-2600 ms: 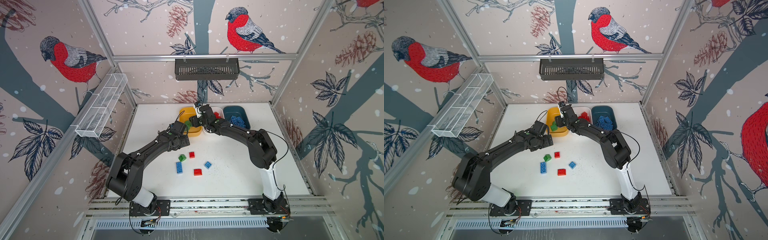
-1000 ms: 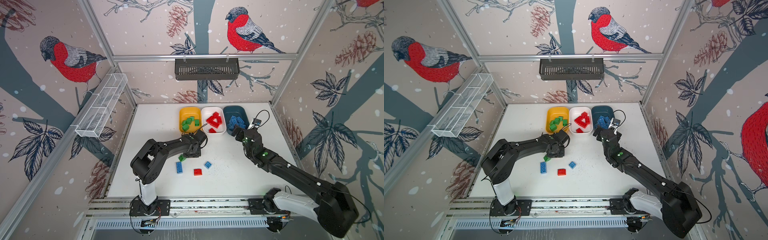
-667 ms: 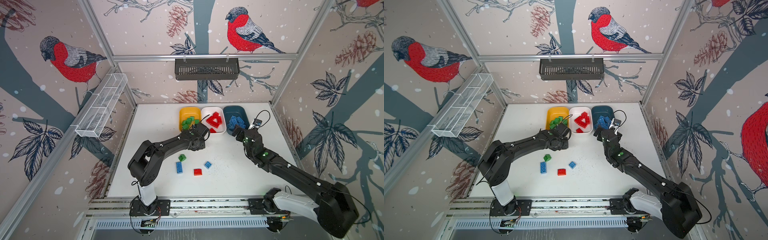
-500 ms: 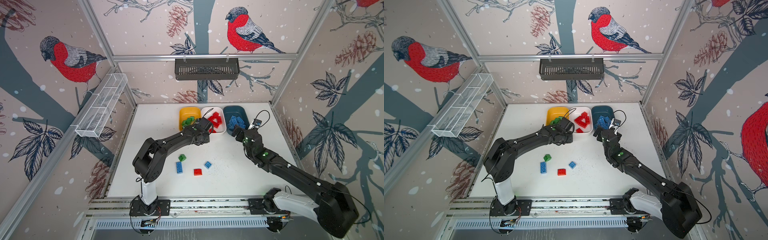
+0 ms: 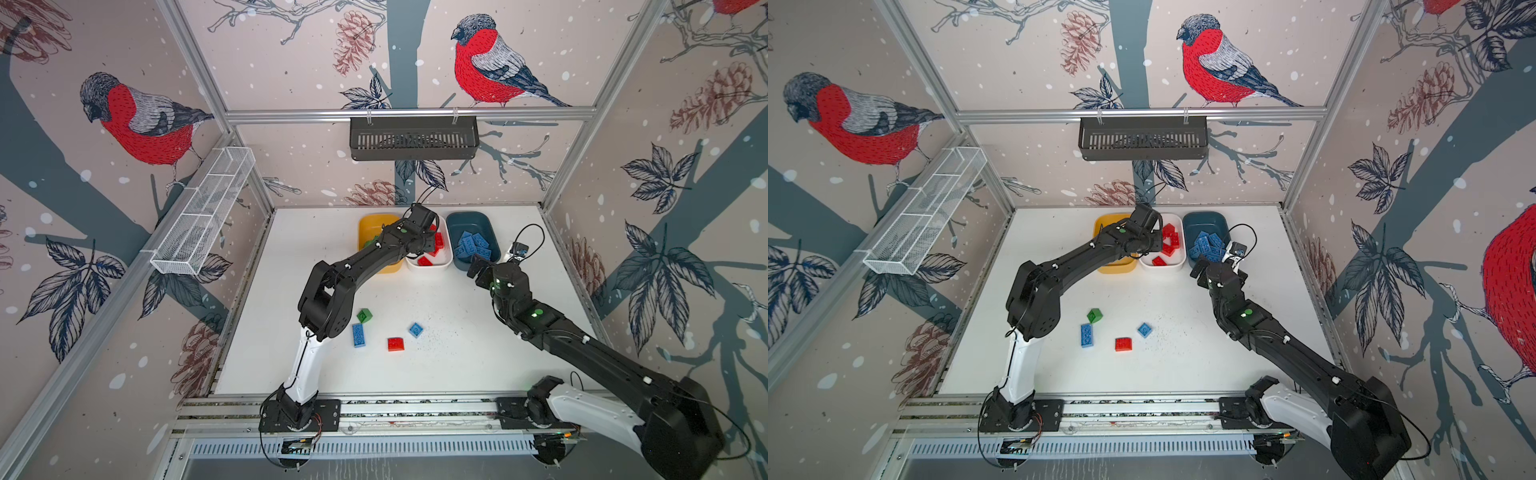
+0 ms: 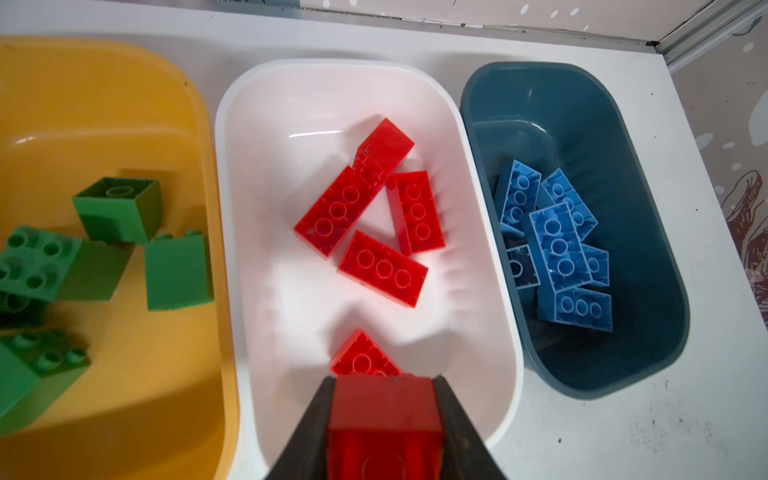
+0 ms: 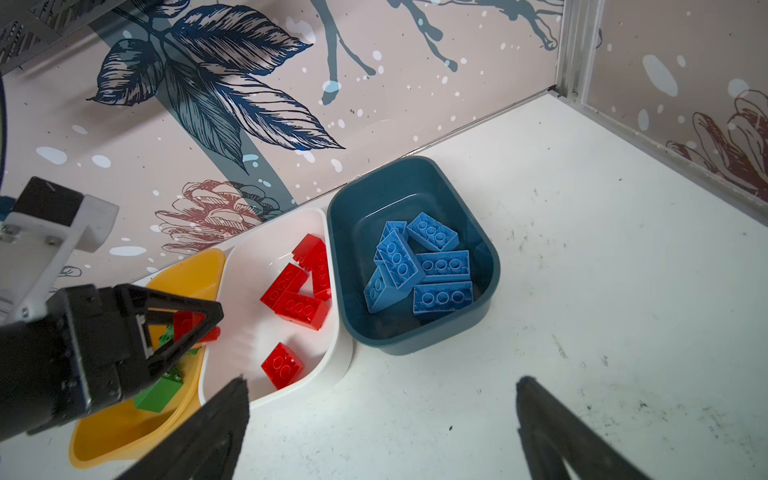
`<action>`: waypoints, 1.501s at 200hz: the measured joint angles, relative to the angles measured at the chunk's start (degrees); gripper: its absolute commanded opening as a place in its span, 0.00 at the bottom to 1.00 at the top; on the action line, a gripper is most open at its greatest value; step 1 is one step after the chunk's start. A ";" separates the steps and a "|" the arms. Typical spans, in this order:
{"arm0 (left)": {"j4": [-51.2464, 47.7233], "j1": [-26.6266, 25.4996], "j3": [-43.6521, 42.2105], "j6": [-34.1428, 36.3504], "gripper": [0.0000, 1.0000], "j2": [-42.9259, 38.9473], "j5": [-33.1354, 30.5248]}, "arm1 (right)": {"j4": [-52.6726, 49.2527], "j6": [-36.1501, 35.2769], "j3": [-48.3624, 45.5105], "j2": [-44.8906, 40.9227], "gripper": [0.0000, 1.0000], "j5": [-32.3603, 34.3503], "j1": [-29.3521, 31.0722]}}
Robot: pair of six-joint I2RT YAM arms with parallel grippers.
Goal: Sort the legos into containers by color
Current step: 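Carry the red brick into the white tub and open the left gripper, then lower the right gripper onto a small blue brick and close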
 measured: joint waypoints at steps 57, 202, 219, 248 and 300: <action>1.29 3.91 7.52 0.39 0.34 8.04 3.21 | -3.21 1.07 -1.14 -2.93 0.99 0.02 -0.15; 1.88 6.12 11.17 1.38 0.88 7.19 8.00 | 1.55 -16.57 -7.39 -0.94 1.00 -24.13 3.19; 3.04 6.12 10.08 1.33 0.92 6.25 8.72 | 1.49 -17.18 -7.39 0.50 1.00 -25.59 4.39; 3.43 6.12 8.07 1.25 0.97 5.01 8.96 | 1.40 -17.73 -7.10 3.28 1.00 -28.13 6.47; 8.07 6.19 -4.66 0.72 0.97 -4.48 8.37 | 1.14 -17.75 -6.80 8.24 0.99 -31.52 12.46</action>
